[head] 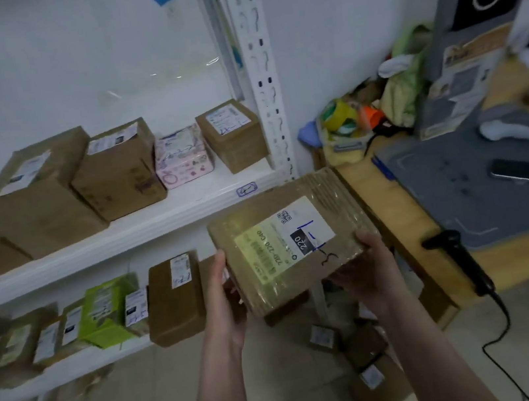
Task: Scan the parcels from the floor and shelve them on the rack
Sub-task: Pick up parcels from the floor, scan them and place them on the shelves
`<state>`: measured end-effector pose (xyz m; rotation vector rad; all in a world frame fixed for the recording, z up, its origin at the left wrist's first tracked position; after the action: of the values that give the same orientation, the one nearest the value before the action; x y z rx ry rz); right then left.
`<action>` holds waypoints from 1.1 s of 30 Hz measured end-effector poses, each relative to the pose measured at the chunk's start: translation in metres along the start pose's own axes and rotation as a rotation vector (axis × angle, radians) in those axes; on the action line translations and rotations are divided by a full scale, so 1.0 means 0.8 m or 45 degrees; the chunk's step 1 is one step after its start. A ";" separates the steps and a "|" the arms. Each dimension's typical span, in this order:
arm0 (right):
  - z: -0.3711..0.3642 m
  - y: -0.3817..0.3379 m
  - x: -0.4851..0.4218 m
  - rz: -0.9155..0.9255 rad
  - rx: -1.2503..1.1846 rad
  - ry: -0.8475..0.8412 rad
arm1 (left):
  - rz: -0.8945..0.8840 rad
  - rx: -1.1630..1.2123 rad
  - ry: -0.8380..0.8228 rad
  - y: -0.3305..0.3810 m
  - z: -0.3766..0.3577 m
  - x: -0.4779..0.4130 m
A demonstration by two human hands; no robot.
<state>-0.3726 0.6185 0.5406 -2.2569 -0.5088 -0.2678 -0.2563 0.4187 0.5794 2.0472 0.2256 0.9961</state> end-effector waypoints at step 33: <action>0.304 -0.115 -0.165 -0.061 1.805 0.558 | 0.130 -0.121 -0.016 -0.130 -0.183 -0.110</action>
<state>-0.5247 0.8196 0.3934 -0.7756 -0.3239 -0.2782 -0.4017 0.5315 0.5018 1.9942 0.0662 1.0360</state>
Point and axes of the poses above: each hand's wrist, its own x-axis away from the middle knuckle, its own z-axis out of the back of the hand, y = z × x, the point moved 5 cm from there along -x, towards the middle knuckle, and after that the axes turned 11 degrees about z, right-handed, at the moved point
